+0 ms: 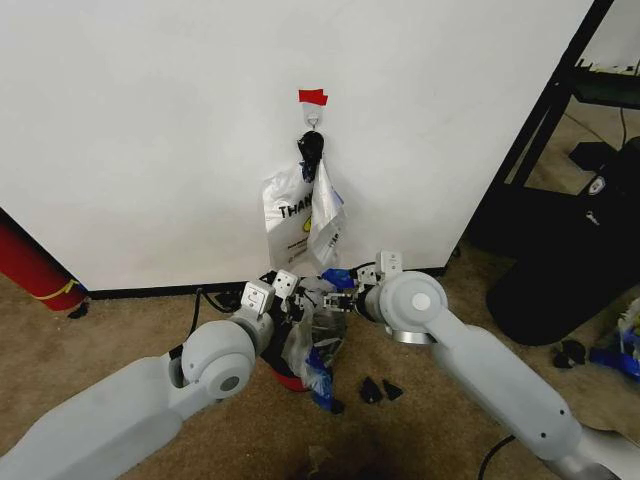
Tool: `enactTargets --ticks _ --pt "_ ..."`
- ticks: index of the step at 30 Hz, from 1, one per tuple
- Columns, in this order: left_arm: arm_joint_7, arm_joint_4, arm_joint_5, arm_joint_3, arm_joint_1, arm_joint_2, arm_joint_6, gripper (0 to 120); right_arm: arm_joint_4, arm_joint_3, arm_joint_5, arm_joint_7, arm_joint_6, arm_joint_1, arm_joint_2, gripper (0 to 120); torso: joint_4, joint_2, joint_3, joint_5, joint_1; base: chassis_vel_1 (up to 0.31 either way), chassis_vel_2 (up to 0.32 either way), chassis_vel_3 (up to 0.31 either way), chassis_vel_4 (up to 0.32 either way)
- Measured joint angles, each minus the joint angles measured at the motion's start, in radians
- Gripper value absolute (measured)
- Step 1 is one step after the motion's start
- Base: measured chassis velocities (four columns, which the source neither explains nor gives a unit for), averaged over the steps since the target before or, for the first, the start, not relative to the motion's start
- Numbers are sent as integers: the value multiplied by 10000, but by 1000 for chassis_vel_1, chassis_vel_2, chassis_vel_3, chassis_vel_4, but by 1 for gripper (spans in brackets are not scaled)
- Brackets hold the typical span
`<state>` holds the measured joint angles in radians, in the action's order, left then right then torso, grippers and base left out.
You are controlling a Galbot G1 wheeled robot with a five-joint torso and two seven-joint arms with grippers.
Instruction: Pick up the garbage bag from the wall and place it over the trash bin.
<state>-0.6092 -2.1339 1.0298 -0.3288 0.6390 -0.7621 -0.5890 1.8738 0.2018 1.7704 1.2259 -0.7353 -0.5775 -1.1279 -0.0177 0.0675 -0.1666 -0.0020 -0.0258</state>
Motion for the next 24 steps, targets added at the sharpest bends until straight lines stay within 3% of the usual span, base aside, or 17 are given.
enactTargets --ticks 17,24 --pt "105 35 -92 129 236 26 53 0 -1365 562 -635 -283 0 397 -761 100 3 0 0 0 1 0 0 0 0" --pt "100 18 -75 148 219 -57 53 0 -1724 980 -913 -260 0 536 -978 79 0 0 0 -1 1 0 0 0 0"
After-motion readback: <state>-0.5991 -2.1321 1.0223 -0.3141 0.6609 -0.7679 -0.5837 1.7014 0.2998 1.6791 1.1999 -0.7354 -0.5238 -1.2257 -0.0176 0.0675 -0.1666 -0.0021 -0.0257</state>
